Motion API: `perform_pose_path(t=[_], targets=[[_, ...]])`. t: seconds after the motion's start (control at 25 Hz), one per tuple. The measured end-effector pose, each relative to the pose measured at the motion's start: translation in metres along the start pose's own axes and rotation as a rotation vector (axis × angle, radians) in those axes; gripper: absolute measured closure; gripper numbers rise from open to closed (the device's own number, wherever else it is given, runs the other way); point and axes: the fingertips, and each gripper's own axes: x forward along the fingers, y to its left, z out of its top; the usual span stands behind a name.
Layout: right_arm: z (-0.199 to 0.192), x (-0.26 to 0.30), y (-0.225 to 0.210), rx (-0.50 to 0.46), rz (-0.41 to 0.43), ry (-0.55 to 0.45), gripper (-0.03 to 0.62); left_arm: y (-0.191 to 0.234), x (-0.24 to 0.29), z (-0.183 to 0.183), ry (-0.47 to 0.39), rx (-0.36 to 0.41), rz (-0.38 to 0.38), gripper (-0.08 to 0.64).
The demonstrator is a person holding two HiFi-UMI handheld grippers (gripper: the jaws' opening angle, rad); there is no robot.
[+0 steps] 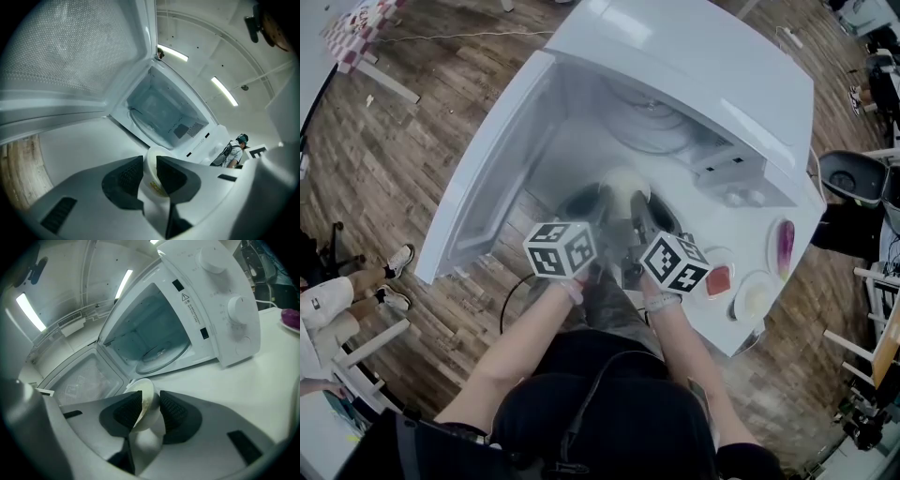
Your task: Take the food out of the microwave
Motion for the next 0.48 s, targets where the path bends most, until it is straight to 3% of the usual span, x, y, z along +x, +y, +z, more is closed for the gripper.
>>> perform_pose_path(t=[0.48], targets=[[-0.021,0.001,-0.001,0.043,0.014,0.055,0.459,0.011,-0.011,-0.014,0.033,-0.013,0.037,0.465]])
